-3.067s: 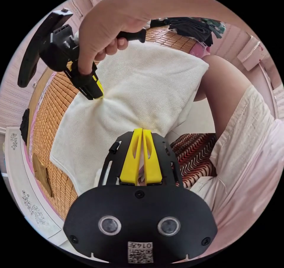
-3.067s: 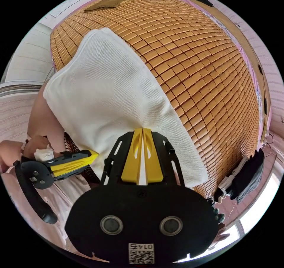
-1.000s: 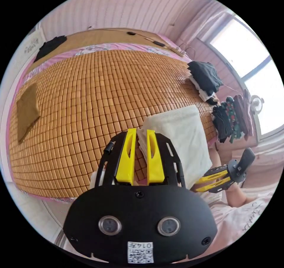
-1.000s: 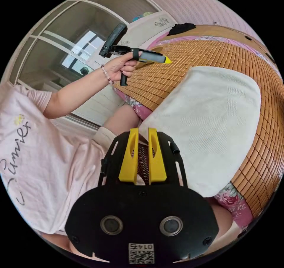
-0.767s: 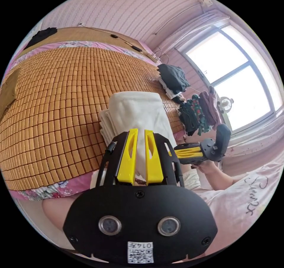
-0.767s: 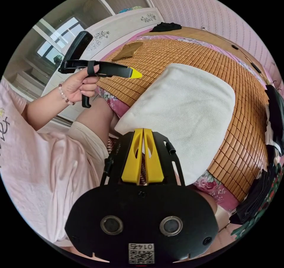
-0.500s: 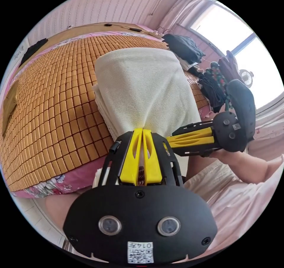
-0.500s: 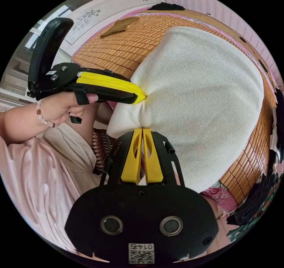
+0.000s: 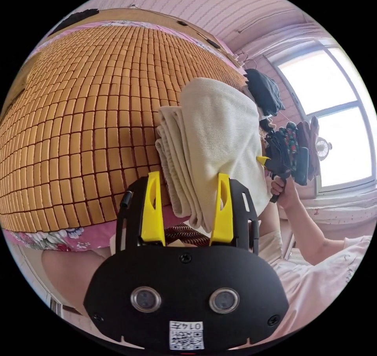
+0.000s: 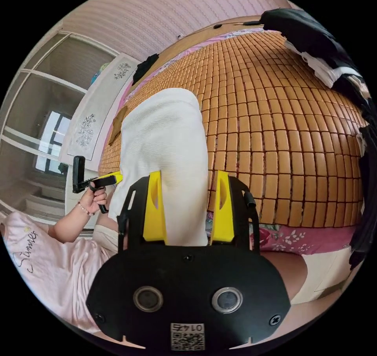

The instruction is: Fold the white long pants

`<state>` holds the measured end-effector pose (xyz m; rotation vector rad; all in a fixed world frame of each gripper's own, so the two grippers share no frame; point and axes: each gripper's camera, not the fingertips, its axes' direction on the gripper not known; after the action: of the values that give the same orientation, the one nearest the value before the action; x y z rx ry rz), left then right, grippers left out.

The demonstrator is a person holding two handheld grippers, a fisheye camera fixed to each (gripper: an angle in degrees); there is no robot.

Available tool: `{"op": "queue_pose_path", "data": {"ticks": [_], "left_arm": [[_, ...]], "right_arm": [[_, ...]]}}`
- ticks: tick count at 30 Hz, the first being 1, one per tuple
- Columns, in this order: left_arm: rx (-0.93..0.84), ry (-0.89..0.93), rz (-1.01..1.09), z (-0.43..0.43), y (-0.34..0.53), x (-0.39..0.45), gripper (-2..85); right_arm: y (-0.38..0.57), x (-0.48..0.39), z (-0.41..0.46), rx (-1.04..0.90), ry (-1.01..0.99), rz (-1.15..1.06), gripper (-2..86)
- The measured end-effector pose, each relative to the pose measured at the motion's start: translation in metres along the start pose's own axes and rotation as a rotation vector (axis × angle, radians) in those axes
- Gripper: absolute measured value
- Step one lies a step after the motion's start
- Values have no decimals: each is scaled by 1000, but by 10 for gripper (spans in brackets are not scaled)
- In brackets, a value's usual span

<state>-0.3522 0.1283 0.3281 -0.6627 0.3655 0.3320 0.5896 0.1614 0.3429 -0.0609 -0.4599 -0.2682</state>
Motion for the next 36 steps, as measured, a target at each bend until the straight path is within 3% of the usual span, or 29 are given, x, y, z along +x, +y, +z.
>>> {"op": "queue_pose_path", "data": {"ticks": [5,8,15,22,26,32,36], "left_arm": [[-7,226,-30,1,-1,-40,203],[95,406,-59,-20,3,-60,204],[-8,223,16,5,-11,-48,212],[-11,300,-1,-1,-5,-66,133],[37,290,23,-11,8,-69,103],[180,416,-7,-26,21,-64,97],[280,478,109,-40,-27,-6,96]], "right_arm": [[2,31,9,-20,-258,66,173],[3,33,5,-18,-275,65,173],[-2,30,-2,-22,-271,66,183],[-10,3,11,-103,-352,52,137],[-18,-79,-12,-99,-171,-192,98],[-48,-221,-54,-102,25,-602,95],[-96,-256,-112,-76,53,-692,99]]}}
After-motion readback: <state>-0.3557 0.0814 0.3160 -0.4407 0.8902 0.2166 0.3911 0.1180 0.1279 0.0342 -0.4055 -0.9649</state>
